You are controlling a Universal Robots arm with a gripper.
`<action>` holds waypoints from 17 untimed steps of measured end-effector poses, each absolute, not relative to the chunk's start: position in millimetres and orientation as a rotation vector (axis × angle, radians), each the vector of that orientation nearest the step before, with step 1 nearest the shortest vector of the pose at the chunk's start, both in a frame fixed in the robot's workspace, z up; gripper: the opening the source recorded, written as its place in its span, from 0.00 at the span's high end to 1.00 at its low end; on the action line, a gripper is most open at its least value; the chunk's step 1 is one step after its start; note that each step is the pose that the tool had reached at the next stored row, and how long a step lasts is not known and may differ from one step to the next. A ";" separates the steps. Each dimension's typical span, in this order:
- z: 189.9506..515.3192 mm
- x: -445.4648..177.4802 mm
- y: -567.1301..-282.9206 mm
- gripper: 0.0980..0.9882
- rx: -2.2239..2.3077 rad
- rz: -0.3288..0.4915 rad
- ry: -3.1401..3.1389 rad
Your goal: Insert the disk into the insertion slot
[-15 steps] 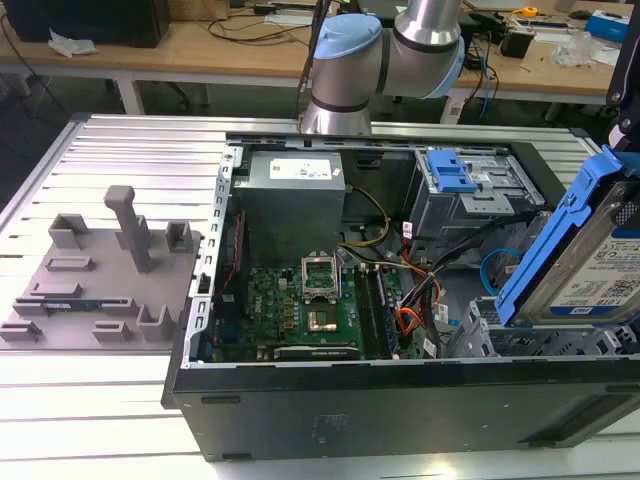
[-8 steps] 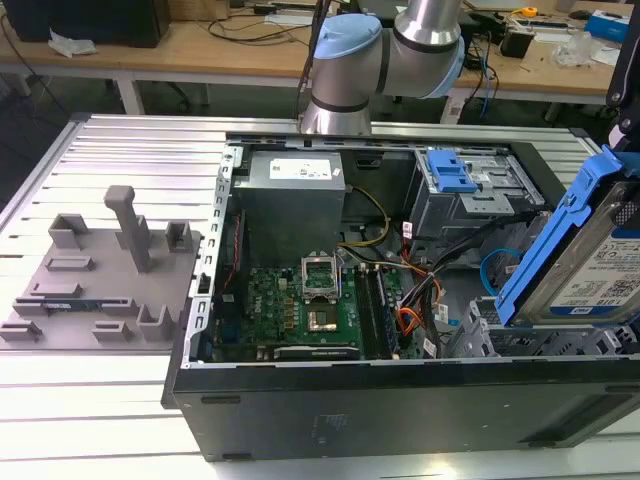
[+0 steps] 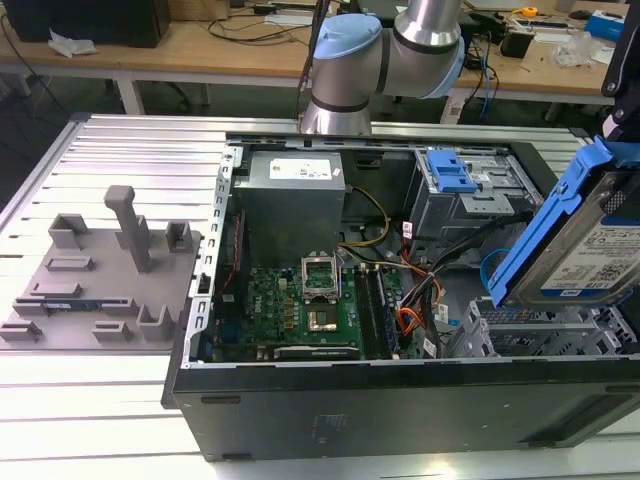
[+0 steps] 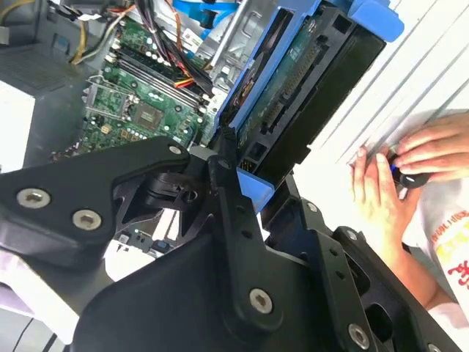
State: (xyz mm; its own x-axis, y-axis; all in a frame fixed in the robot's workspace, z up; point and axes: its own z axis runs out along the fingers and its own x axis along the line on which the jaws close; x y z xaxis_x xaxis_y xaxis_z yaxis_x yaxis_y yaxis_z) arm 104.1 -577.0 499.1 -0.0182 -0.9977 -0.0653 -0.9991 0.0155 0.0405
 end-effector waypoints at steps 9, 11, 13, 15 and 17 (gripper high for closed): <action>499.1 104.5 -577.0 0.70 -2.187 0.120 2.224; 499.1 107.9 -577.0 0.70 -2.187 0.120 2.224; 499.2 111.6 -577.0 0.70 -2.187 0.120 2.224; 499.0 115.2 -576.8 0.70 -2.187 0.120 2.224; 498.6 115.6 -574.4 0.70 -2.187 0.120 2.224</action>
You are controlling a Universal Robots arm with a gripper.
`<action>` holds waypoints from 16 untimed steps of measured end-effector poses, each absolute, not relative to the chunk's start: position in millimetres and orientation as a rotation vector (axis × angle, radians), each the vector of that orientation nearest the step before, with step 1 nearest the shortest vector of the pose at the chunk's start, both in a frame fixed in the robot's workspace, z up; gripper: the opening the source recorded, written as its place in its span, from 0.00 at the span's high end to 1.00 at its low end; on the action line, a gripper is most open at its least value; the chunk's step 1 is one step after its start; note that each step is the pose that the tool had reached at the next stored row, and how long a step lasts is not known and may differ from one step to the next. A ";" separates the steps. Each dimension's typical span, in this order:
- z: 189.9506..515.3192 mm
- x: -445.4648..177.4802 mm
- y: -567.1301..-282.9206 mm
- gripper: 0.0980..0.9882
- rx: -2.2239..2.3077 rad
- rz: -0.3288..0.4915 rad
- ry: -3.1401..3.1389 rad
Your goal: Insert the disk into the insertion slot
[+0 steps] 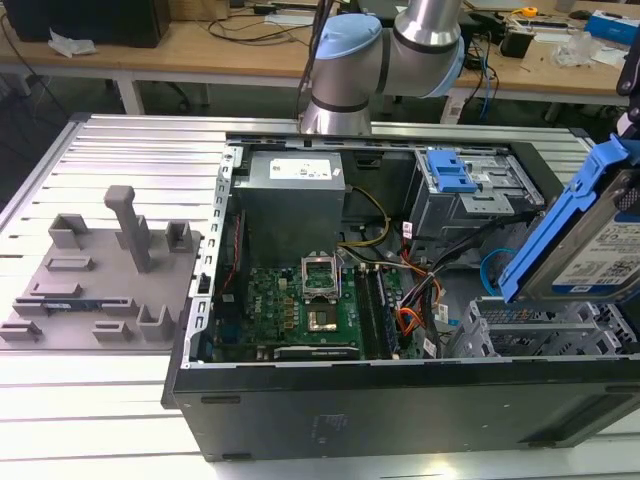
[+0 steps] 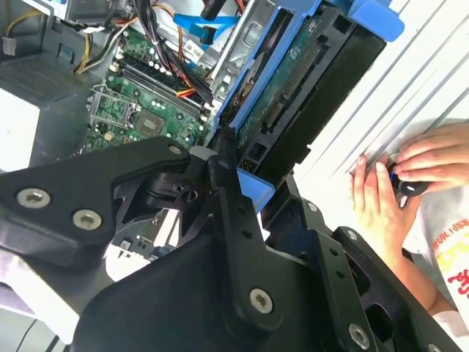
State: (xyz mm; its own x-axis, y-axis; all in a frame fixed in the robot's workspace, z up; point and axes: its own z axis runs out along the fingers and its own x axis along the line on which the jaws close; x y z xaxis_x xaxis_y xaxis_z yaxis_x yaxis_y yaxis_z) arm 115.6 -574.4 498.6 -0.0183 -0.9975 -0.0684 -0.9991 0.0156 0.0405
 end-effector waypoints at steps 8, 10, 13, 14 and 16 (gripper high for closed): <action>494.3 115.8 -556.1 0.70 -2.190 0.117 2.224; 492.9 115.7 -556.1 0.70 -2.192 0.117 2.222; 490.5 115.7 -556.1 0.70 -2.196 0.117 2.218; 490.0 115.7 -556.1 0.70 -2.197 0.117 2.217; 489.1 115.8 -556.1 0.70 -2.200 0.118 2.215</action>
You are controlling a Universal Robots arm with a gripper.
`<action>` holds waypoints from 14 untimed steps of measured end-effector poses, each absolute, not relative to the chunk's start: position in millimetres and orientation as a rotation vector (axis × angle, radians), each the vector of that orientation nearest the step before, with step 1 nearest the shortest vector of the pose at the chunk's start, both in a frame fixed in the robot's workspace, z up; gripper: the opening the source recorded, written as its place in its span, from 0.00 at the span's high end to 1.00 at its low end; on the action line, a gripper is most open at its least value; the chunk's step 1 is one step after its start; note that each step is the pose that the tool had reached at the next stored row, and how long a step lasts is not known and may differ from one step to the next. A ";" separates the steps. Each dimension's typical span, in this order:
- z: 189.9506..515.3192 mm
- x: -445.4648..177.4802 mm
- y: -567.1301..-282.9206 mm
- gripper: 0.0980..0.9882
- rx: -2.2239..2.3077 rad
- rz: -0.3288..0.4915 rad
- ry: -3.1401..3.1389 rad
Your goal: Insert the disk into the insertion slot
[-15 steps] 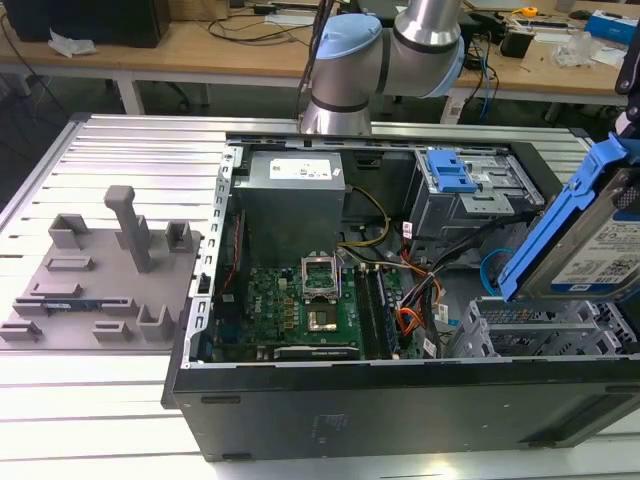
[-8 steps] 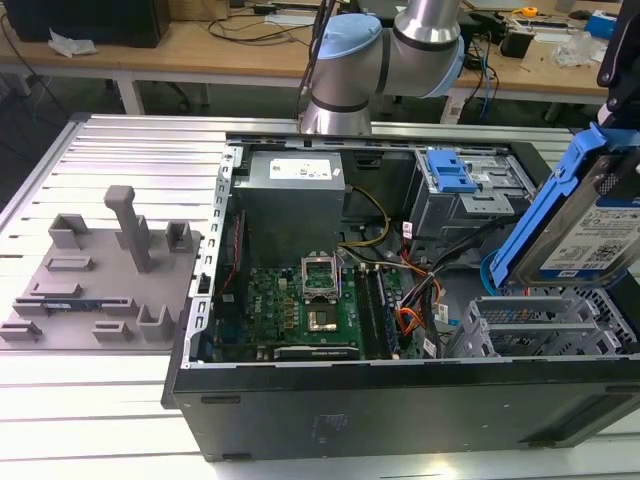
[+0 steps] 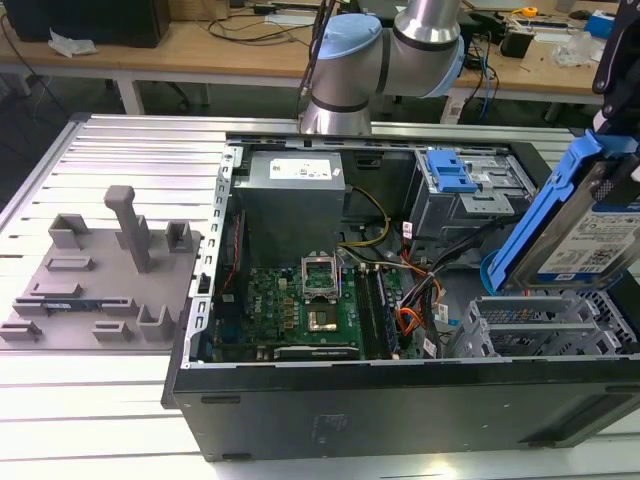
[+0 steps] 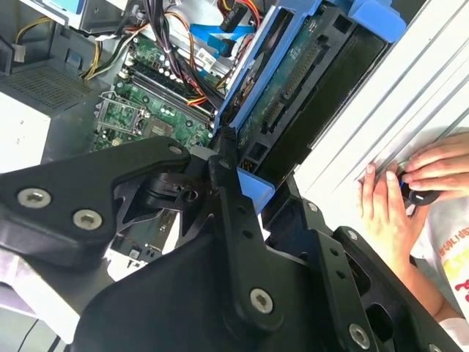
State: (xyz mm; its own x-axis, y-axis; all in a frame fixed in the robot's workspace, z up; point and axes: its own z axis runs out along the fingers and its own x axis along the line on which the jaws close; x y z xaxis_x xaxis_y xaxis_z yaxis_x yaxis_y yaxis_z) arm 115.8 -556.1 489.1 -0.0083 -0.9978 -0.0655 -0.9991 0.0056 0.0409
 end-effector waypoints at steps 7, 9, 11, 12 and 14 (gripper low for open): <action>485.7 116.7 -556.0 0.70 -2.203 0.118 2.212; 484.2 117.6 -556.0 0.70 -2.203 0.118 2.212; 482.7 117.8 -556.2 0.70 -2.203 0.118 2.212; 482.1 117.8 -556.2 0.70 -2.203 0.118 2.212; 481.2 117.8 -556.3 0.70 -2.203 0.118 2.212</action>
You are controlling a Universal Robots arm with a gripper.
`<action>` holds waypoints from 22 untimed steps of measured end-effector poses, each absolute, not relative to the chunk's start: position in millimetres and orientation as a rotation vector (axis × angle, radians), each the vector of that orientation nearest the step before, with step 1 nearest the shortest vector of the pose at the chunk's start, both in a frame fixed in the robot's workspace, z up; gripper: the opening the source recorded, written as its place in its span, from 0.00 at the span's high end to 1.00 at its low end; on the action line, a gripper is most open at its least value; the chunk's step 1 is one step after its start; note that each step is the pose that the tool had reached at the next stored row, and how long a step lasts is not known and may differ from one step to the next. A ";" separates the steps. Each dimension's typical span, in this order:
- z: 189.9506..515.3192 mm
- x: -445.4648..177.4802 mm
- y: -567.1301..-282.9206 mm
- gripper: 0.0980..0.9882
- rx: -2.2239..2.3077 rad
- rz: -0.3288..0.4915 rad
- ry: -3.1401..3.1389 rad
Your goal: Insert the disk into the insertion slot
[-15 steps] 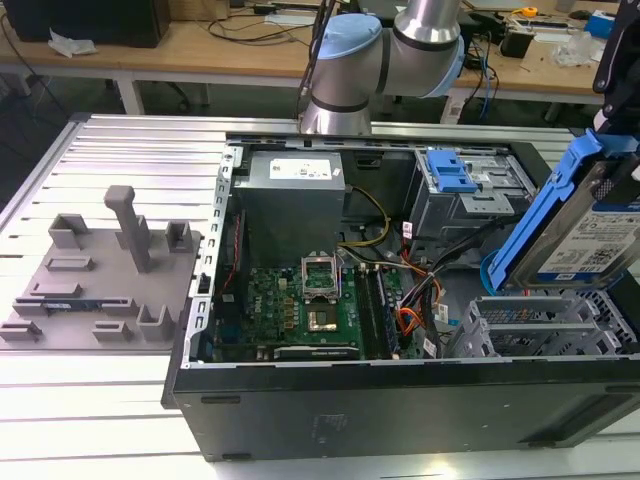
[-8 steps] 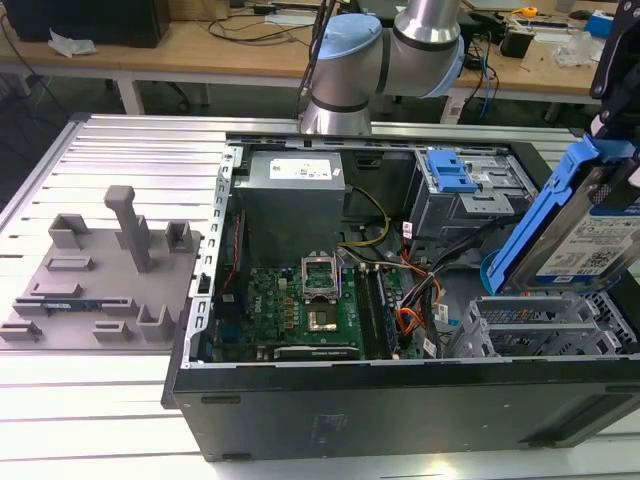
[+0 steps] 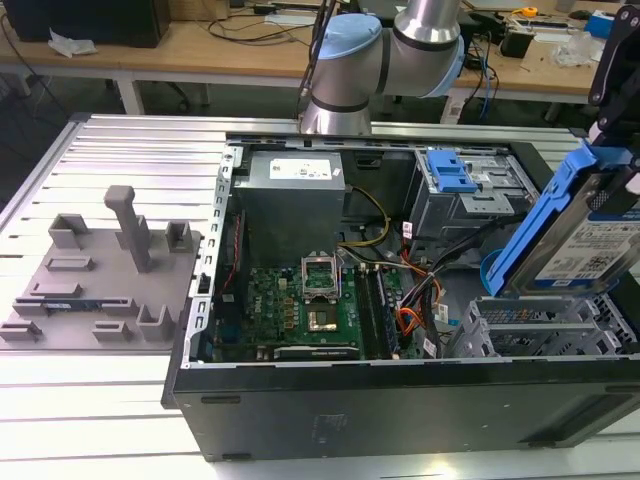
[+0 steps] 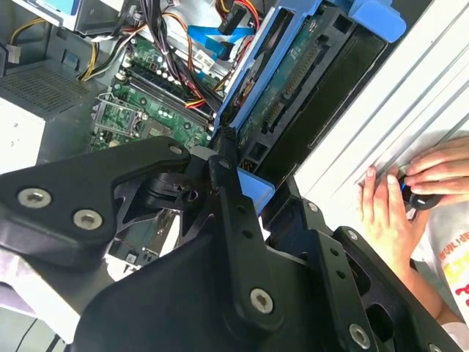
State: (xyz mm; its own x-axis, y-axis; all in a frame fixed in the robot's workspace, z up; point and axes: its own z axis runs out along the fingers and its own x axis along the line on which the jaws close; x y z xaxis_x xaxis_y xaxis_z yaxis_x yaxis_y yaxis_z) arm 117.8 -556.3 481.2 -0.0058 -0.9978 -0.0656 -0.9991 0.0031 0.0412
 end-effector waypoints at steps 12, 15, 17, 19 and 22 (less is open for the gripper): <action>475.8 117.8 -557.7 0.70 -2.203 0.118 2.212; 474.6 117.8 -558.0 0.70 -2.203 0.118 2.212; 473.7 117.8 -558.2 0.70 -2.203 0.118 2.212; 473.0 117.8 -558.4 0.70 -2.203 0.118 2.212; 471.8 117.8 -558.7 0.70 -2.203 0.118 2.212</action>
State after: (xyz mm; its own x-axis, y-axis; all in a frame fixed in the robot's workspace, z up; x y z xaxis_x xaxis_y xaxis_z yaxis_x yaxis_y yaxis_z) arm 117.8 -558.7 471.8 -0.0058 -0.9978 -0.0656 -0.9991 0.0031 0.0412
